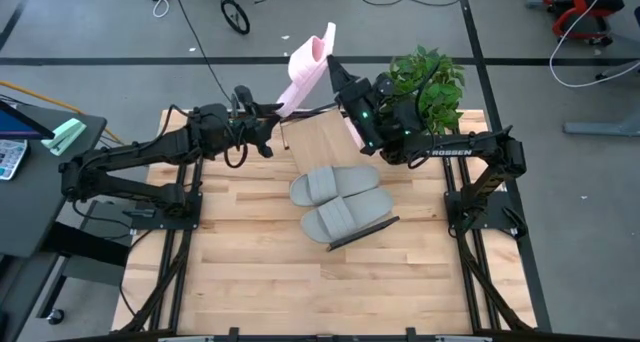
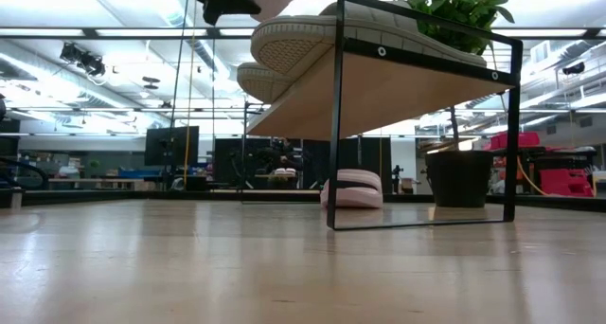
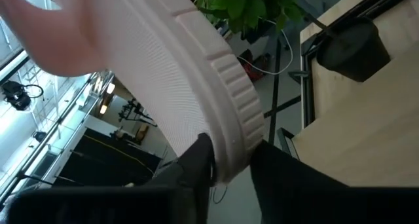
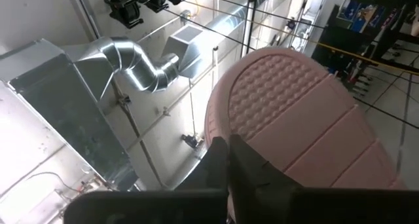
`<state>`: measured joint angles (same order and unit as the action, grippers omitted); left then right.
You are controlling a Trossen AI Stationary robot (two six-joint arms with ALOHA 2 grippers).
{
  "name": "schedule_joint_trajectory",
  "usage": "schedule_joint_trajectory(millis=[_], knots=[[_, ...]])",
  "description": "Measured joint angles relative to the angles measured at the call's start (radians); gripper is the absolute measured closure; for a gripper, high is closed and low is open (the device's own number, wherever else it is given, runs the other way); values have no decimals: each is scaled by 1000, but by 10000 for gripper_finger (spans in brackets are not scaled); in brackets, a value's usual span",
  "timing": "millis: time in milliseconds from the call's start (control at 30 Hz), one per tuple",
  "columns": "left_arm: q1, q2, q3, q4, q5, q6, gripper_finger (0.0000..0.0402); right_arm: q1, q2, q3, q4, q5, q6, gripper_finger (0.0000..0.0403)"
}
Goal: Pick and place slides into the shelf
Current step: Put the top pink slipper on the shelf
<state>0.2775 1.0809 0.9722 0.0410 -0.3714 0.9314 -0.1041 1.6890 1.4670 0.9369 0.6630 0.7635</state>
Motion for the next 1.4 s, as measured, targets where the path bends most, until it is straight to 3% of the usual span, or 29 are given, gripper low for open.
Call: schedule_joint_trajectory(millis=[133, 300, 800, 1000, 1100, 1333, 1400], knots=[[0, 0, 0, 0, 1, 1, 349, 1, 0, 0, -4, -15, 0, 401], [0, -12, 0, -5, -8, 11, 351, 1, 0, 0, -8, -86, -52, 397], [-3, -205, 4, -142, -130, 15, 354, 5, 6, -5, -139, -288, -37, 281], [-4, -246, 2, -348, -133, -59, 354, 19, -31, -5, -317, -359, -32, 251], [-17, -255, 2, -410, -138, -110, 354, 26, -90, -3, -494, -347, -105, 268], [-88, -283, 2, -458, -161, -136, 355, 39, -247, -3, -895, -366, -243, 386], [-113, -292, 2, -501, -158, -141, 355, 46, -286, -3, -991, -378, -249, 393]])
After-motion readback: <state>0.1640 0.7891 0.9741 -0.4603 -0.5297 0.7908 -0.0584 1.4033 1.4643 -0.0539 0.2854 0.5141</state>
